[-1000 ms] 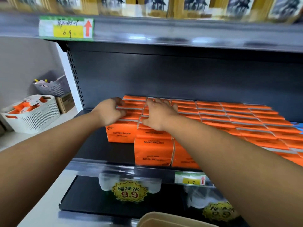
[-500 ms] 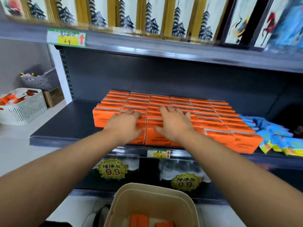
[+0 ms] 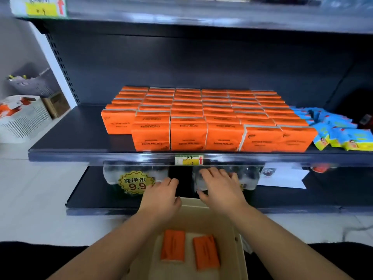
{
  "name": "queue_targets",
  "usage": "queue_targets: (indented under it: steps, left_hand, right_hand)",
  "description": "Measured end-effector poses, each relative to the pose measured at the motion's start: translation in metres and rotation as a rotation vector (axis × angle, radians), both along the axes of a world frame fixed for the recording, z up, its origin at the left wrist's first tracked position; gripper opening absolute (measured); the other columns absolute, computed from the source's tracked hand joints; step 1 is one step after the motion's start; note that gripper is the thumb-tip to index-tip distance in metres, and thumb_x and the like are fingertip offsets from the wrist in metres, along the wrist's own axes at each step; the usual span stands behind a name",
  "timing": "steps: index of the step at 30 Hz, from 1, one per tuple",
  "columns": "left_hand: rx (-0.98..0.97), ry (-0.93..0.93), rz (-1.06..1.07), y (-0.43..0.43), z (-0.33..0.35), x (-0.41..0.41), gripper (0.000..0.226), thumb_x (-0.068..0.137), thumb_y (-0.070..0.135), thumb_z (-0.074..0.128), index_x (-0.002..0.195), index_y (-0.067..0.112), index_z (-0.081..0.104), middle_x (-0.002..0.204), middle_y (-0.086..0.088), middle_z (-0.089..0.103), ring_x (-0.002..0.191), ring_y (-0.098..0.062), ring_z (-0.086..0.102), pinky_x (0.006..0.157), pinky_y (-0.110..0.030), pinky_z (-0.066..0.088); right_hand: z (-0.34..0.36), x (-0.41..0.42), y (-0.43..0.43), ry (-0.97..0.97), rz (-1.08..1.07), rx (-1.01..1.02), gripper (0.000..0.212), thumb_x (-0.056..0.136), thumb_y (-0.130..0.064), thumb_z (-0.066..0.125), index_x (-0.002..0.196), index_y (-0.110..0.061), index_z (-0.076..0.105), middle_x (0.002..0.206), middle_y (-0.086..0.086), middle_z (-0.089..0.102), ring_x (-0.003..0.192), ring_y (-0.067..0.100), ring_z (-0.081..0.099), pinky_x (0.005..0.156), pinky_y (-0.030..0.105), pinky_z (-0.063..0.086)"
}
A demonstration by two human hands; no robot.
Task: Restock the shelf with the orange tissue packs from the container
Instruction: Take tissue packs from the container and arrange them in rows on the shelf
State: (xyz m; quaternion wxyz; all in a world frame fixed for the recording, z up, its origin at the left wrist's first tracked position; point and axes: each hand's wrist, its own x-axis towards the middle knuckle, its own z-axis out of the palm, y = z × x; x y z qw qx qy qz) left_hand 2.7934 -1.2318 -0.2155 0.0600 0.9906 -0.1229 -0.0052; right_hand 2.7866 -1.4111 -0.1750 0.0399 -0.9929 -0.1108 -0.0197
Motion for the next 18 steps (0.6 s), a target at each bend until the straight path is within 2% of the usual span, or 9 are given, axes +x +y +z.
queue_targets:
  steps: [8, 10, 15, 18]
  left_hand:
    - [0.040, 0.194, 0.043, 0.000, -0.065, -0.014, 0.051, 0.091, 0.037, 0.047, 0.139, 0.023, 0.036, 0.138, -0.002, 0.050, 0.122, -0.026, 0.051, 0.101, -0.039, 0.039]
    - [0.079, 0.274, 0.056, 0.000, -0.088, -0.021, 0.052, 0.092, 0.037, 0.047, 0.140, 0.021, 0.035, 0.137, -0.005, 0.050, 0.121, -0.029, 0.051, 0.099, -0.039, 0.040]
    - [0.166, 0.404, 0.074, -0.001, -0.149, -0.037, 0.044, 0.097, 0.031, 0.042, 0.139, 0.020, 0.034, 0.138, -0.007, 0.049, 0.120, -0.031, 0.053, 0.092, -0.037, 0.042]
    - [0.211, 0.482, 0.088, 0.000, -0.181, -0.048, 0.048, 0.098, 0.030, 0.042, 0.144, 0.024, 0.029, 0.138, -0.005, 0.047, 0.118, -0.030, 0.054, 0.091, -0.037, 0.043]
  right_hand:
    - [-0.079, -0.009, -0.009, 0.130, -0.064, 0.033, 0.055, 0.093, -0.037, 0.051, 0.144, -0.027, 0.030, 0.142, 0.000, 0.041, 0.130, 0.024, 0.039, 0.105, 0.047, 0.031]
    - [-0.104, -0.014, -0.007, 0.196, -0.060, 0.015, 0.054, 0.093, -0.033, 0.051, 0.142, -0.025, 0.032, 0.141, 0.002, 0.042, 0.128, 0.026, 0.040, 0.102, 0.047, 0.033]
    - [-0.168, -0.031, 0.003, 0.373, -0.008, -0.022, 0.034, 0.095, -0.030, 0.045, 0.128, -0.022, 0.041, 0.134, 0.006, 0.046, 0.124, 0.030, 0.043, 0.095, 0.045, 0.034]
    - [-0.200, -0.038, 0.010, 0.437, -0.038, -0.015, 0.035, 0.094, -0.025, 0.043, 0.129, -0.022, 0.043, 0.131, 0.007, 0.047, 0.122, 0.031, 0.044, 0.095, 0.046, 0.034]
